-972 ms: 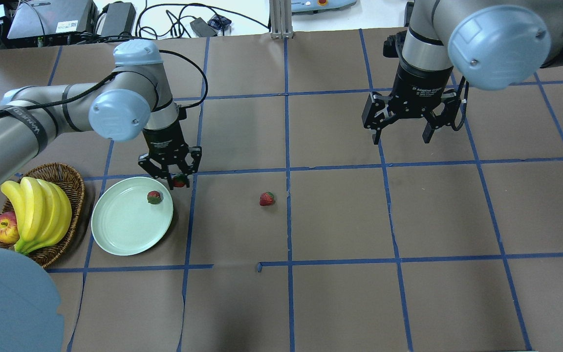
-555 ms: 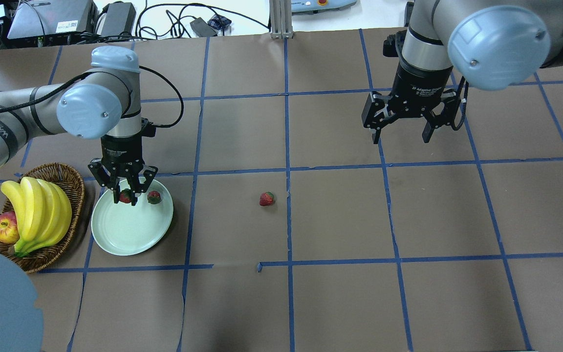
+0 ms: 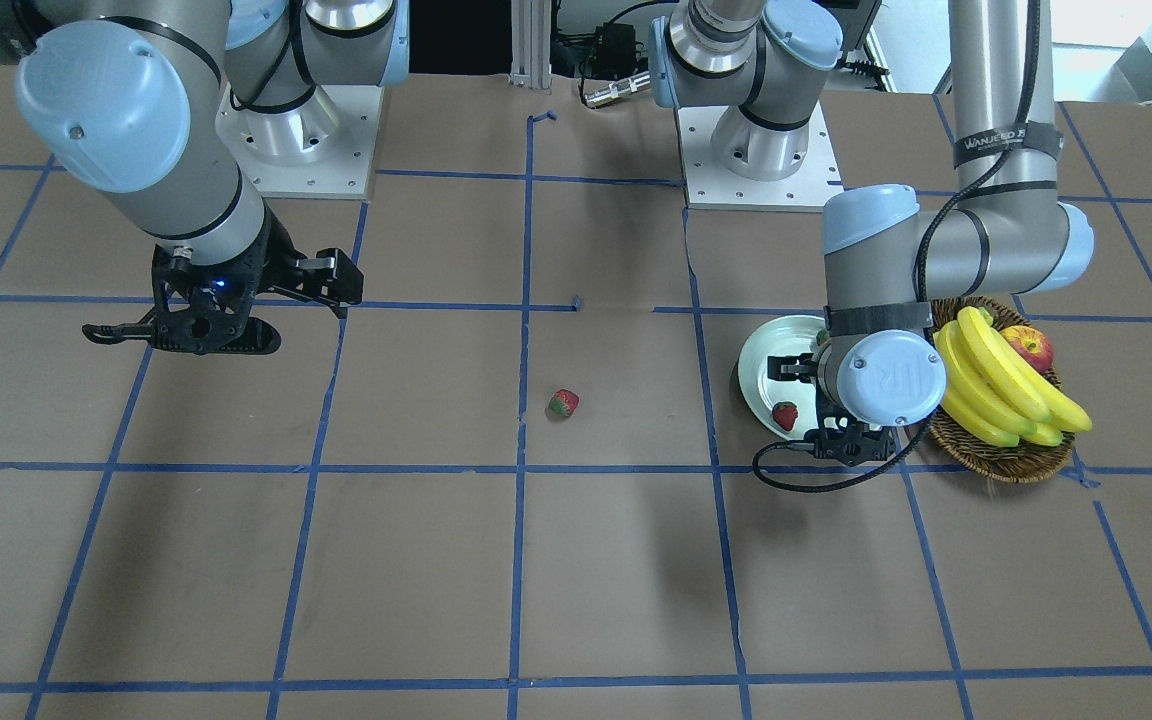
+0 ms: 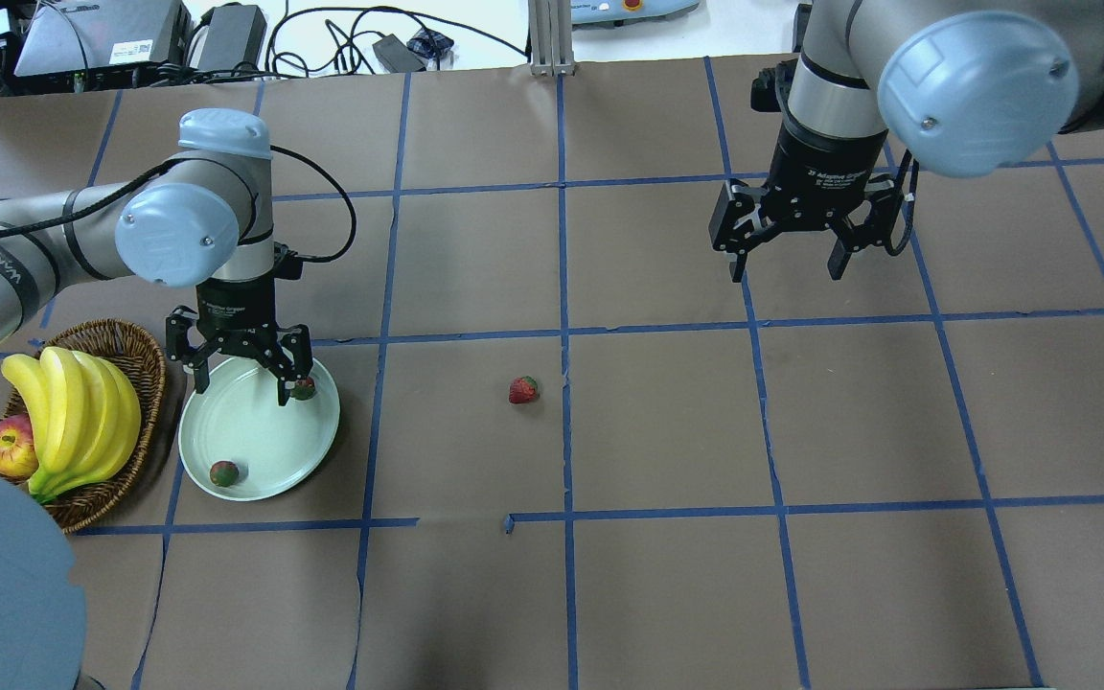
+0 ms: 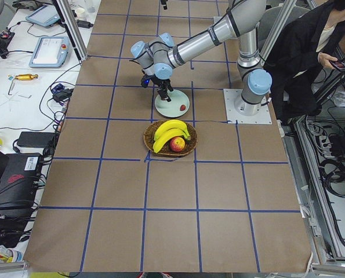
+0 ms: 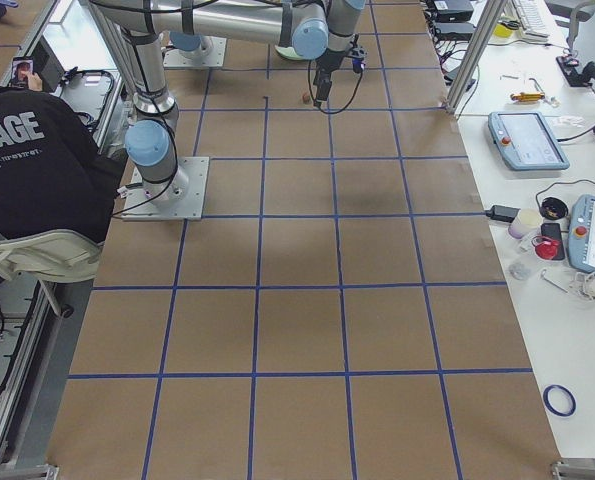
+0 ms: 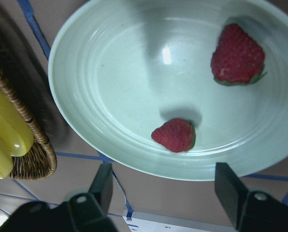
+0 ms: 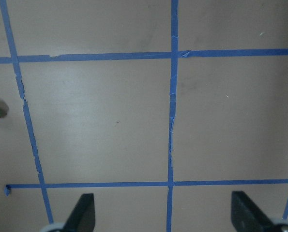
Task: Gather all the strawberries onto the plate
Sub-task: 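Lower the strawberry onto the plate and open the left gripper, then move the left gripper over and down onto the last strawberry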
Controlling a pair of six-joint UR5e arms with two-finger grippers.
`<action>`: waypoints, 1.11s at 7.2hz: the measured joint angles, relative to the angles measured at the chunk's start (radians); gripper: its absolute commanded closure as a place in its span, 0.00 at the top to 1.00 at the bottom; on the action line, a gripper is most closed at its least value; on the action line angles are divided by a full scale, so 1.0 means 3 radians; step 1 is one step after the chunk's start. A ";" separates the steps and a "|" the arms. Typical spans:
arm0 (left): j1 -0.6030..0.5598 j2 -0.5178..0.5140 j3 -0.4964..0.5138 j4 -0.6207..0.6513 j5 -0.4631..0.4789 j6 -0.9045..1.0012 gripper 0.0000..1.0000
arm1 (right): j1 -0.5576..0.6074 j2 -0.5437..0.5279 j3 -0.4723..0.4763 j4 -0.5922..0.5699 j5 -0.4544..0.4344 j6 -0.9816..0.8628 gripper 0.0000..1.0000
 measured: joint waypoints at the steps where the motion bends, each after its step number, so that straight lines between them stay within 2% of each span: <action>1: -0.0015 0.0016 0.0068 0.0079 -0.0361 -0.0028 1.00 | 0.0000 0.0000 0.0000 0.0003 -0.0001 0.0000 1.00; 3: -0.0118 0.0016 0.0141 0.0188 -0.0802 -0.0280 1.00 | -0.0003 0.0003 0.0000 0.0003 -0.0006 -0.0001 1.00; 5: -0.0318 -0.0036 0.0141 0.0489 -0.1244 -0.0699 1.00 | -0.0005 0.0002 0.0000 0.0006 -0.0036 -0.0002 1.00; 8: -0.0568 -0.0213 0.0129 0.0812 -0.1746 -0.1075 1.00 | -0.0005 0.0016 0.0001 0.0015 -0.0049 -0.0014 1.00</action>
